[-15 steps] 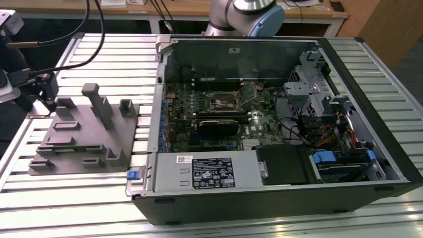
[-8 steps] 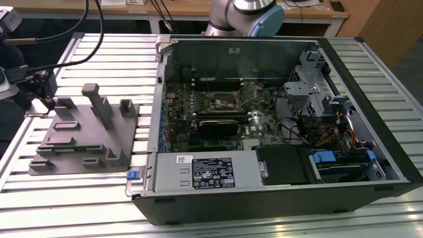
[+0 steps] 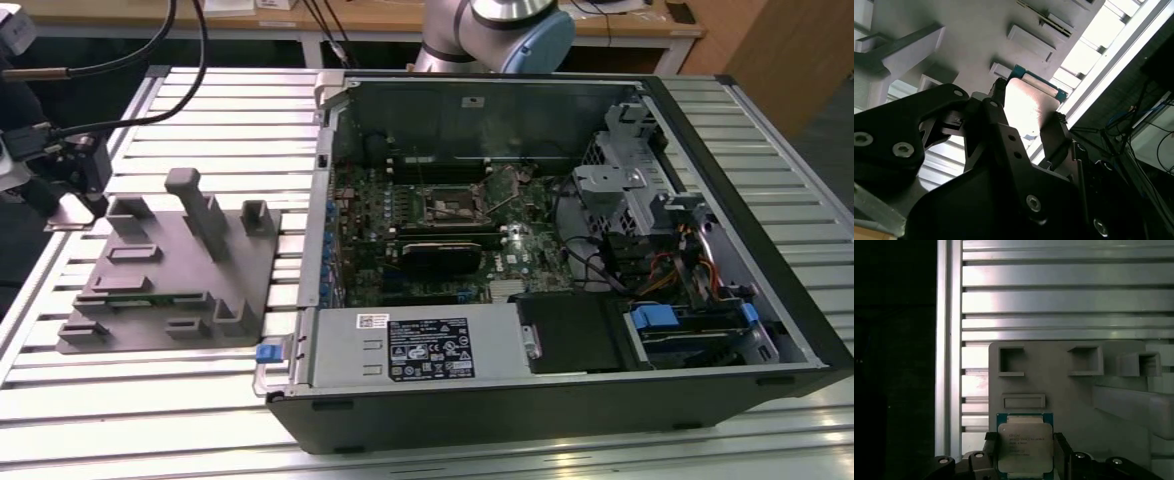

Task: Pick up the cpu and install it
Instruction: 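Pick up the cpu and move it towards the insertion slot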

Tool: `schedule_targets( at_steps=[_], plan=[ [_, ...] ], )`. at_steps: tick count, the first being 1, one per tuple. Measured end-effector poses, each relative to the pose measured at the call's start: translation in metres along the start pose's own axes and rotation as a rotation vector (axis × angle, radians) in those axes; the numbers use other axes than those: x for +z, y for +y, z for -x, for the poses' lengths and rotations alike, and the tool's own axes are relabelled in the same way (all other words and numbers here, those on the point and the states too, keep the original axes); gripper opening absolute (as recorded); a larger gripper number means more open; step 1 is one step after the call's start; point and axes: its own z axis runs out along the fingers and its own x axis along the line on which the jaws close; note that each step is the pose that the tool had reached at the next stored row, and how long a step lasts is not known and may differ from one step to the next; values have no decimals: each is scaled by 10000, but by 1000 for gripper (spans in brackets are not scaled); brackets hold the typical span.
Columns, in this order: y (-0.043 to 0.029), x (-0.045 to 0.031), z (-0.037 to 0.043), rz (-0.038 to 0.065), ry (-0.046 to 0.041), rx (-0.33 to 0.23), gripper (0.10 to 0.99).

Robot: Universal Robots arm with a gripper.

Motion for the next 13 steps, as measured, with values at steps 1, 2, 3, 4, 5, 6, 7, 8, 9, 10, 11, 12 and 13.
schedule_targets(
  at_steps=[1,2,3,4,5,6,7,8,9,10,11,12,13],
  plan=[
    [1,-12,0,-1,1,0,533],
    [2,-25,0,-1,1,0,533],
    [3,-37,-1,-1,1,0,533],
    [4,-49,-1,0,0,0,533],
    [4,-61,-1,0,0,0,533],
    [5,-72,-1,-1,2,0,533],
    [6,-82,-1,-1,0,0,533],
    [7,-94,-1,0,1,0,533],
    [8,-105,-2,-1,2,0,533],
    [9,-115,-2,-1,1,0,533],
    [10,-126,-2,-1,1,0,533],
    [11,-137,-2,0,0,0,533],
    [12,-148,-2,-1,0,0,533]
  ],
)
